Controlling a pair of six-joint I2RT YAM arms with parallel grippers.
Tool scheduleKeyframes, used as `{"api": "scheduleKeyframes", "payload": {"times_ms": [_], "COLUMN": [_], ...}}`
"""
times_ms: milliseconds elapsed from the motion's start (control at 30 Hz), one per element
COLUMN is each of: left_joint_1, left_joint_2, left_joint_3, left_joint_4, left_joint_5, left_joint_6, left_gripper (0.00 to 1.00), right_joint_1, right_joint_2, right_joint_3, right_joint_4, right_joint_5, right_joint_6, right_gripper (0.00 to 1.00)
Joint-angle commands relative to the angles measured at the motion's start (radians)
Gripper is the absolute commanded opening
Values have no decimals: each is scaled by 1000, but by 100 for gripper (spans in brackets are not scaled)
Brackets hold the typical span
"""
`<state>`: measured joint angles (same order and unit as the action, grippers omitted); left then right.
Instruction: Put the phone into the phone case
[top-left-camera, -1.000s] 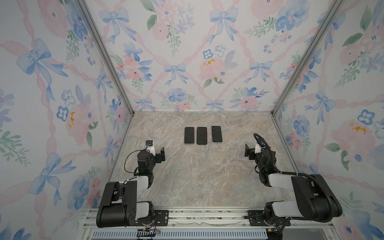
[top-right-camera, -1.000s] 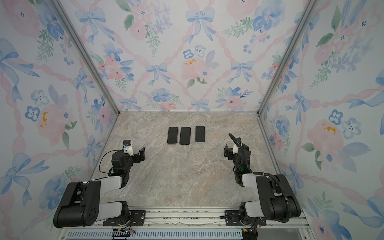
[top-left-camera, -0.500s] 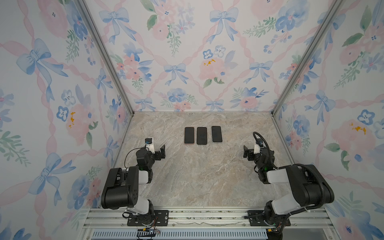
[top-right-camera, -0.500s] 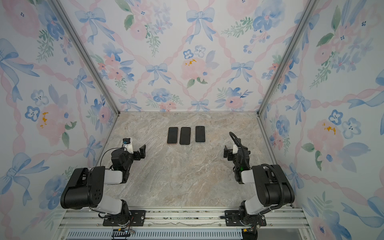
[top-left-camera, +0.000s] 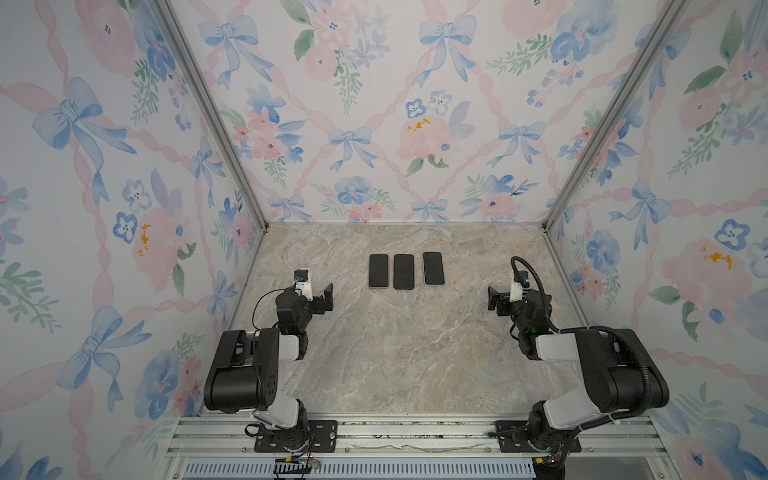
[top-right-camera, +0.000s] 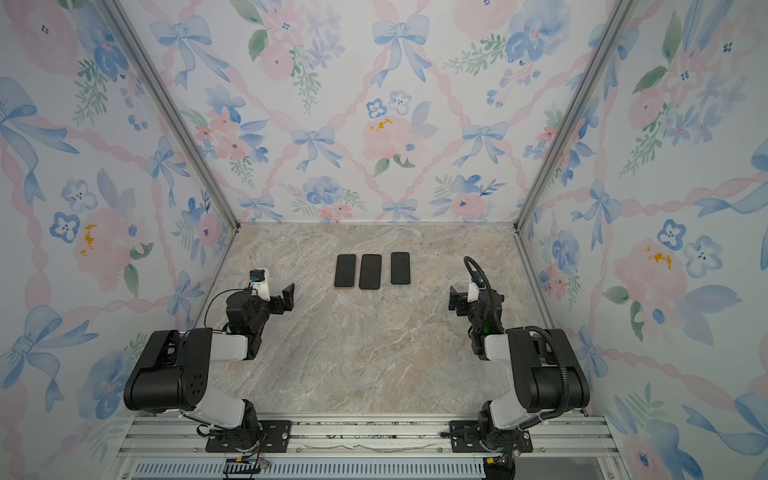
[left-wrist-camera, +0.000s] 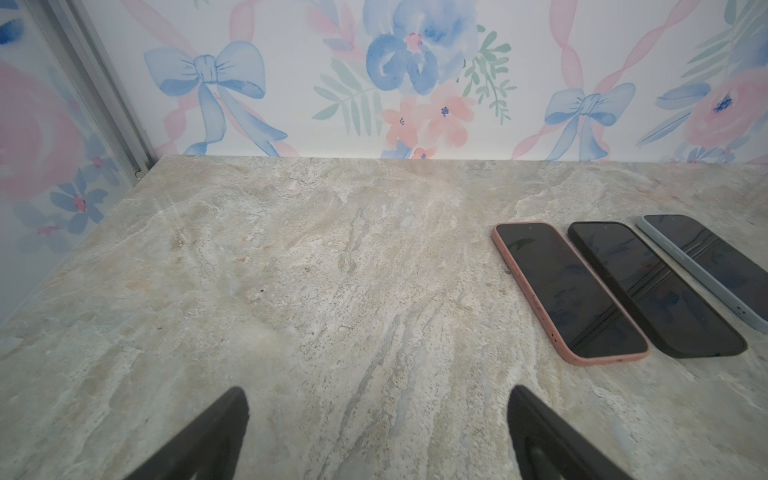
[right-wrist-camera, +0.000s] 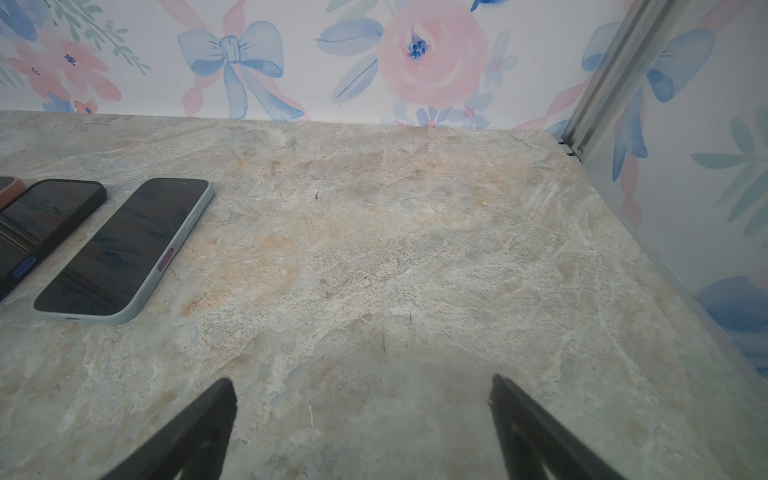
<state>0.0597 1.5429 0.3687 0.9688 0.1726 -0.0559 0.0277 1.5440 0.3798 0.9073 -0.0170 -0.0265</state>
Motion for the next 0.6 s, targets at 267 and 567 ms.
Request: {"api": "scheduleKeyframes", "payload": {"times_ms": [267, 567], "left_joint_1": [-12, -17], "left_joint_2": [19, 14], "left_joint_3": [28, 28], "left_joint_4": [-37, -47], "left_joint_5": [-28, -40], "left_joint_6": [20, 23], "left_gripper": [98, 98], "right_joint_1": [17, 3], "right_joint_2": [1, 7], "right_joint_3": [18, 41], "right_joint_4": [-18, -54], "right_joint_5": [91, 37], "right_joint_6": [21, 21], "right_gripper": [97, 97]}}
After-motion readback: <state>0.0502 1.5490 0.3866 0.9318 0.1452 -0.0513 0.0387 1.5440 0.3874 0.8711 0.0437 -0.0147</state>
